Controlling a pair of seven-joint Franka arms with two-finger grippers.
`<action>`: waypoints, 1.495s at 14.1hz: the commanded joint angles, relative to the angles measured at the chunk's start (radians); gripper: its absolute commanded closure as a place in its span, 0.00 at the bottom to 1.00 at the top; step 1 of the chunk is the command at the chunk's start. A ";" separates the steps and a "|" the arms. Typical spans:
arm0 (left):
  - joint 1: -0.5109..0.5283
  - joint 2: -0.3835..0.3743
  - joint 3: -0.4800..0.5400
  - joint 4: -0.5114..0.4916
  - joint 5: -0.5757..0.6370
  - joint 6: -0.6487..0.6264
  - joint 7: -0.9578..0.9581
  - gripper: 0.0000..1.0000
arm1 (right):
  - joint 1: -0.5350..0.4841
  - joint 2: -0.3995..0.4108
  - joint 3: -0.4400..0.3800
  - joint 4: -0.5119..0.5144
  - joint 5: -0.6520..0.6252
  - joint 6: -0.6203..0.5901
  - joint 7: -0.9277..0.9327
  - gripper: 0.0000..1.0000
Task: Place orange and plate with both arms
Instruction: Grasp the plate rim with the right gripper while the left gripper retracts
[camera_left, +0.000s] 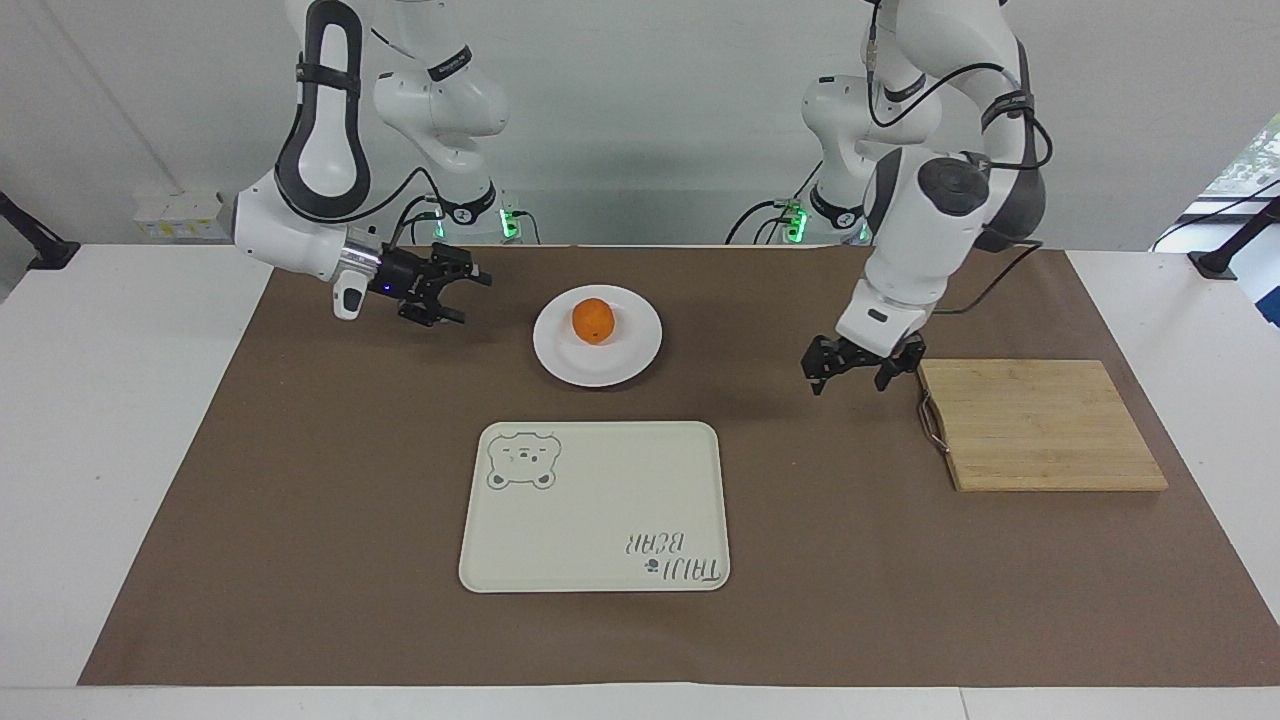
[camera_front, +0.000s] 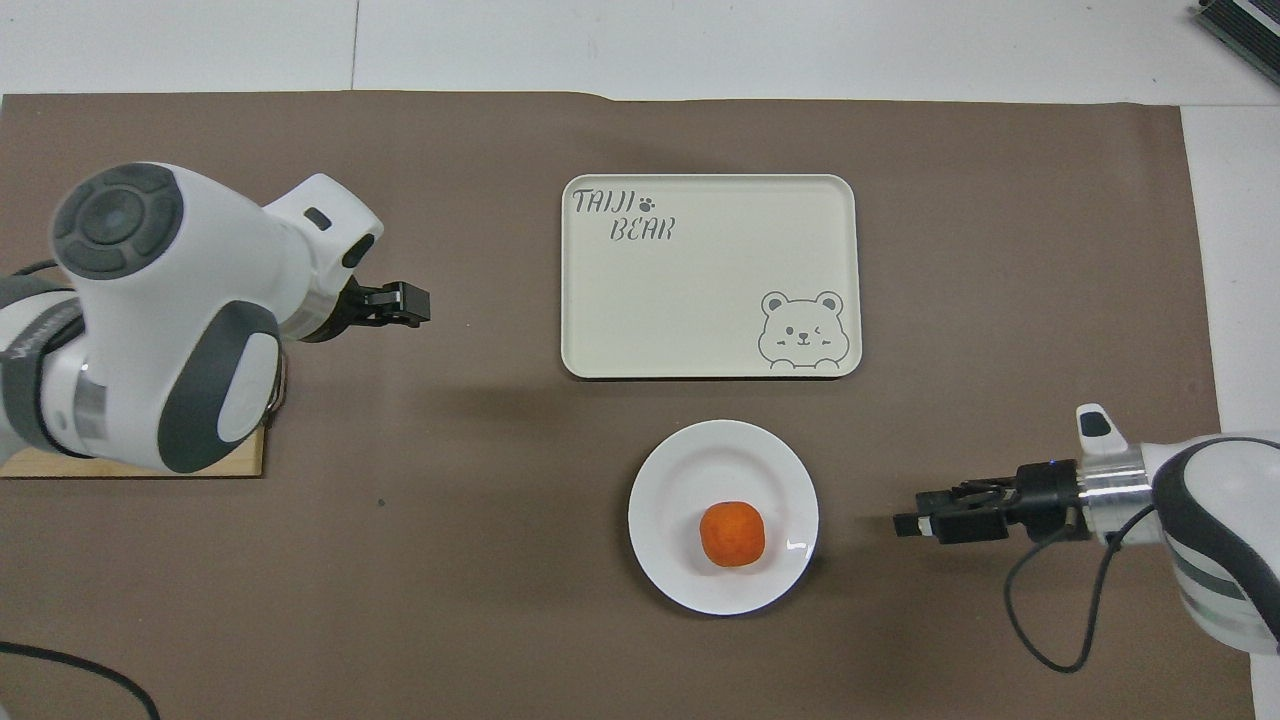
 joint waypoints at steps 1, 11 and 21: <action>0.102 -0.056 -0.013 -0.006 -0.021 -0.070 0.160 0.00 | 0.024 0.017 -0.001 -0.099 0.099 0.084 -0.124 0.00; 0.236 -0.144 -0.008 0.196 -0.004 -0.403 0.392 0.00 | 0.134 0.071 -0.001 -0.167 0.260 0.129 -0.135 0.00; 0.233 -0.147 -0.010 0.189 0.012 -0.408 0.386 0.00 | 0.243 0.100 0.002 -0.153 0.383 0.250 -0.019 0.00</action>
